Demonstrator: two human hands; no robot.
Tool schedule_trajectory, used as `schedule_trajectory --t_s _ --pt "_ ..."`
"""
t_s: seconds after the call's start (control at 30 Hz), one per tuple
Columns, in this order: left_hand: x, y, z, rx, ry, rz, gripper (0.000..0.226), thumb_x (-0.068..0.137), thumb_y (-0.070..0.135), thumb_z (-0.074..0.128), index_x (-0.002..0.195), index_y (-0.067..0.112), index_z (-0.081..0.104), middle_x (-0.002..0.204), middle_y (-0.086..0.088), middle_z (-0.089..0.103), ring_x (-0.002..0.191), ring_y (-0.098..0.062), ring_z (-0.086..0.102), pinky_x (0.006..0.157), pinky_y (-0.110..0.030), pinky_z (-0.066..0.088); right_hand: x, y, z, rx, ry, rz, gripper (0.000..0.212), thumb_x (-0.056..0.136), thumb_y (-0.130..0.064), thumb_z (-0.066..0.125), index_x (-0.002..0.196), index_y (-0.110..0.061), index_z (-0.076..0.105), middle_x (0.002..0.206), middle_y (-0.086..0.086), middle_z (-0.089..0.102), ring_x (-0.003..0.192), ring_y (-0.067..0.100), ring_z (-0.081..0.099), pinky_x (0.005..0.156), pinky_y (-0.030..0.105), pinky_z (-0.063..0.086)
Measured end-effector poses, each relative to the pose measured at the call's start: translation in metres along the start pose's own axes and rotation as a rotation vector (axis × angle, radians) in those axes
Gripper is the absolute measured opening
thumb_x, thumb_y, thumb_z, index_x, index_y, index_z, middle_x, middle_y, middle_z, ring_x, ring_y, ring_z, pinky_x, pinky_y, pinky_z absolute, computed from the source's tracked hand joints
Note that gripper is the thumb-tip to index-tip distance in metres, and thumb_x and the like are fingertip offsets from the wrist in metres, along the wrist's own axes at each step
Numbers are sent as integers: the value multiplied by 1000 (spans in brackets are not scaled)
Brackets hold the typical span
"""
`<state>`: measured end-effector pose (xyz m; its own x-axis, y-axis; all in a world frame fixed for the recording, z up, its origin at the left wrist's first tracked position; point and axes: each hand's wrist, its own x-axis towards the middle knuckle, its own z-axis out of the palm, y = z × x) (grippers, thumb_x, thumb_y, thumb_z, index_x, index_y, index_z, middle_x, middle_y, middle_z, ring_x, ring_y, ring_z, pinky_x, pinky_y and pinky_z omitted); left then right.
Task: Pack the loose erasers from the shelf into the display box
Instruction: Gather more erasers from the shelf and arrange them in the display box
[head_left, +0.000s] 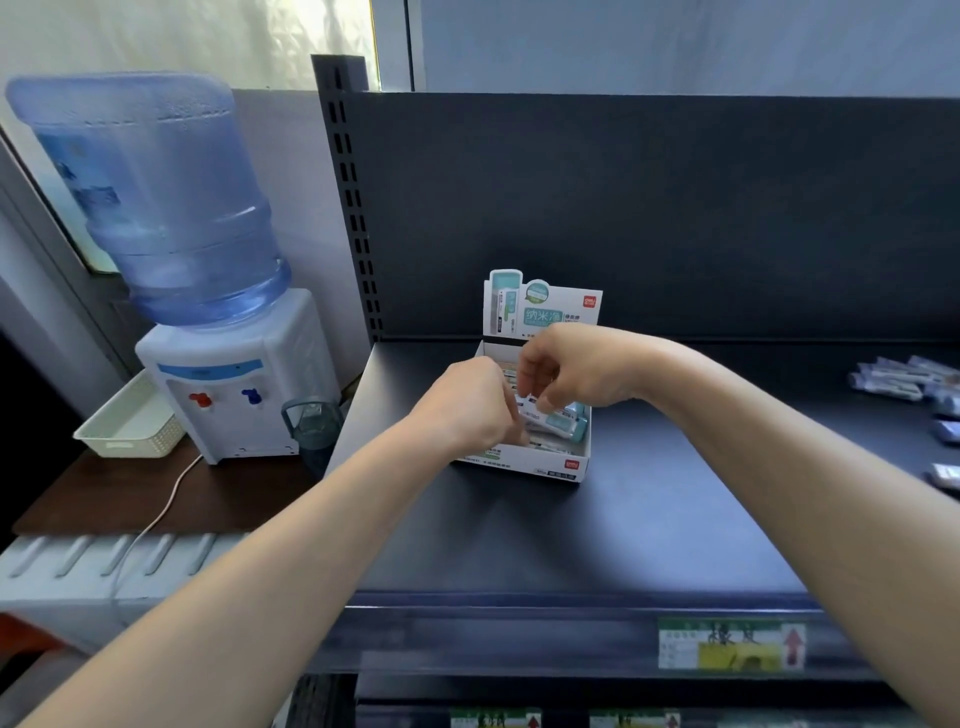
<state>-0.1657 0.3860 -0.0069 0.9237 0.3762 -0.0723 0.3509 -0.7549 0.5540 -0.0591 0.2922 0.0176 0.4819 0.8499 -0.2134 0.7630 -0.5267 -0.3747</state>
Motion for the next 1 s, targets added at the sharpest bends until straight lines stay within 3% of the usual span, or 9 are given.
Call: schedule_trajectory --t_s 0.17,0.33,0.57,0.73,0.83,1.0 --pt "2 -1 3 57 32 0 9 73 16 79 82 13 76 77 -3 63 83 -23 63 65 -25 43 1 -3 5 -48 -40 10 17 82 -8 69 89 -21 60 87 -4 61 85 17 58 79 31 49" --pt "1 -4 -2 -7 16 -6 19 70 15 80 63 16 63 60 4 56 63 -15 53 53 -22 39 1 -5 7 -63 -64 25 24 80 -6 70 73 -25 57 74 -9 58 76 14 56 71 25 46" --pt "3 -8 -7 -113 53 4 8 74 12 77 76 13 69 70 5 63 66 -8 56 61 -22 45 0 -2 8 -104 -26 57 10 77 -13 75 76 -20 69 67 -10 62 70 11 57 64 23 45" --pt "4 -6 -8 -106 49 28 8 76 10 74 75 15 68 73 3 65 71 -11 59 68 -23 47 -2 -2 9 -107 -15 77 8 77 -15 75 84 -19 71 74 -8 63 77 14 58 71 26 48" --pt "6 -7 -9 -97 23 45 9 76 9 74 75 15 68 72 2 64 67 -10 57 64 -22 46 -5 -4 9 -98 -25 85 15 76 -21 76 90 -21 72 85 -6 68 81 14 60 75 28 49" --pt "8 -11 -8 -101 30 63 8 75 7 72 73 14 70 70 1 65 64 -11 56 60 -22 46 -4 -7 14 -124 -6 91 16 72 -25 77 81 -27 64 76 -12 59 73 10 55 62 25 43"
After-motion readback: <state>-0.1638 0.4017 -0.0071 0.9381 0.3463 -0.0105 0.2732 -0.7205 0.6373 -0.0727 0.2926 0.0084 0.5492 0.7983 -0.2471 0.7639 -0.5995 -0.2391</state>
